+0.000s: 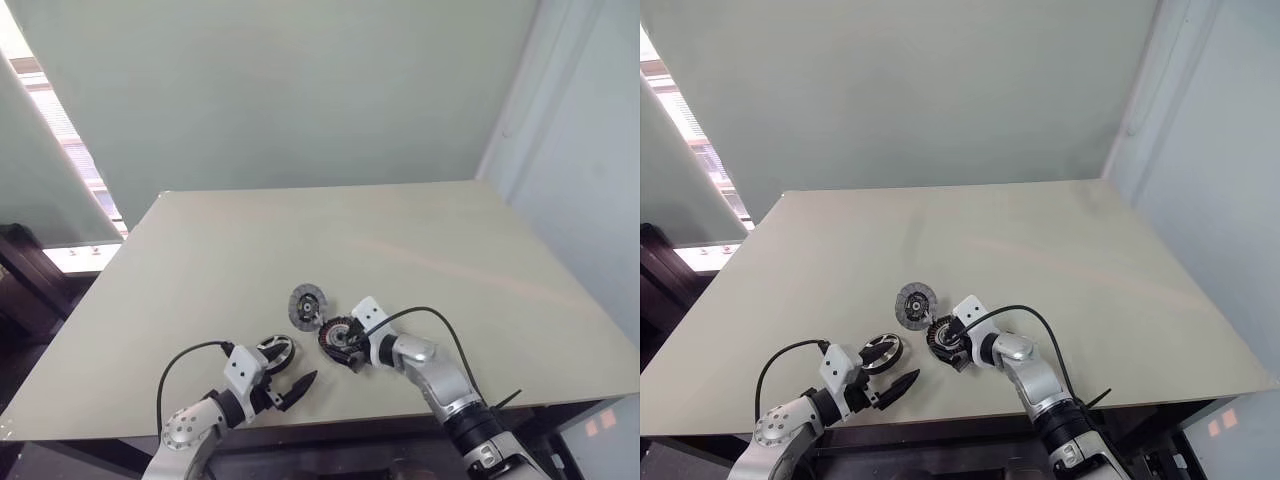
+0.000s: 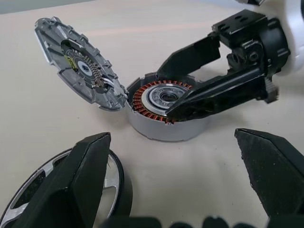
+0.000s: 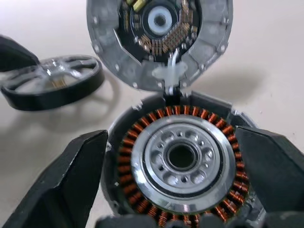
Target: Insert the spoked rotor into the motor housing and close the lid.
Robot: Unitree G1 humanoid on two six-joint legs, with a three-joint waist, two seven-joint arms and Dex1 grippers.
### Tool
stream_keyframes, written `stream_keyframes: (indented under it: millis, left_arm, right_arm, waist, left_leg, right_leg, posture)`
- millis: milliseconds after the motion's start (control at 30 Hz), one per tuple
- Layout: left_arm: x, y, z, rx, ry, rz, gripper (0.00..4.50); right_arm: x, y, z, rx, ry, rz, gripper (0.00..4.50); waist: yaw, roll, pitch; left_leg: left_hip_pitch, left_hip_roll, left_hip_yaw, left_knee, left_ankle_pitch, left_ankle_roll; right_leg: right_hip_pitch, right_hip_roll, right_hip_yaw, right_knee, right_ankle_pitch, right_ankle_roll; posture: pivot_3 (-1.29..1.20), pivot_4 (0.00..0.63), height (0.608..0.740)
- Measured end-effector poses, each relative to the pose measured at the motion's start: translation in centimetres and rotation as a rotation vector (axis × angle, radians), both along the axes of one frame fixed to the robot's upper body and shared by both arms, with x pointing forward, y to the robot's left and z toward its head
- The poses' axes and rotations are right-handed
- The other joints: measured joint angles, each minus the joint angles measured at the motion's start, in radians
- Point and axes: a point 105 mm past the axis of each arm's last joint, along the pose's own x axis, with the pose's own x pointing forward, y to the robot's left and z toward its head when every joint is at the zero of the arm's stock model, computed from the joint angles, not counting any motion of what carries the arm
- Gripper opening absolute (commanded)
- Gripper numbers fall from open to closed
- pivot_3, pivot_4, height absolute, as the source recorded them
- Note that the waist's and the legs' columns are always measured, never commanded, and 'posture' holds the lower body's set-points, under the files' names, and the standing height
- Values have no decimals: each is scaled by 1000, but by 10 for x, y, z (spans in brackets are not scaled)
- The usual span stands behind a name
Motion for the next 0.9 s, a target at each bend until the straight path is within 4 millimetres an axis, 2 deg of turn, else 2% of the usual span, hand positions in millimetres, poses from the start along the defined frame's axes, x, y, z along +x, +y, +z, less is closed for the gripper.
stream_keyframes:
  millis: [100, 200, 300, 533, 567, 733, 900]
  left_arm:
    - [0, 0, 0, 0, -2, 0, 4500]
    - [0, 0, 0, 0, -2, 0, 4500]
    - [0, 0, 0, 0, -2, 0, 4500]
    - [0, 0, 0, 0, -2, 0, 4500]
    - [0, 0, 0, 0, -2, 0, 4500]
    - [0, 0, 0, 0, -2, 0, 4500]
    - [0, 0, 0, 0, -2, 0, 4500]
  right_arm:
    - [2, 1, 14, 31, -28, -4, 4478]
    - [3, 0, 26, 62, -58, -12, 3871]
    - [4, 0, 32, 69, -71, -17, 2851]
    - [4, -5, 28, 57, -66, -38, 250]
    - [4, -5, 28, 57, -66, -38, 58]
    - [4, -5, 28, 52, -75, -37, 58]
    - [1, -2, 6, -7, -39, -23, 58]
  waist:
    - [0, 0, 0]
    - [0, 0, 0]
    - [0, 0, 0]
    - [0, 0, 0]
    - [0, 0, 0]
    - [0, 0, 0]
    - [0, 0, 0]
  left_leg:
    - [0, 0, 0, 0, 0, 0]
    - [0, 0, 0, 0, 0, 0]
    - [0, 0, 0, 0, 0, 0]
    - [0, 0, 0, 0, 0, 0]
    - [0, 0, 0, 0, 0, 0]
    - [0, 0, 0, 0, 0, 0]
    - [0, 0, 0, 0, 0, 0]
  right_leg:
    - [0, 0, 0, 0, 0, 0]
    - [0, 0, 0, 0, 0, 0]
    - [0, 0, 0, 0, 0, 0]
    - [0, 0, 0, 0, 0, 0]
    - [0, 0, 0, 0, 0, 0]
    - [0, 0, 0, 0, 0, 0]
    - [0, 0, 0, 0, 0, 0]
  posture:
    - [0, 0, 740]
    - [0, 0, 740]
    - [0, 0, 740]
    - [0, 0, 740]
    - [0, 0, 740]
    - [0, 0, 740]
    - [0, 0, 740]
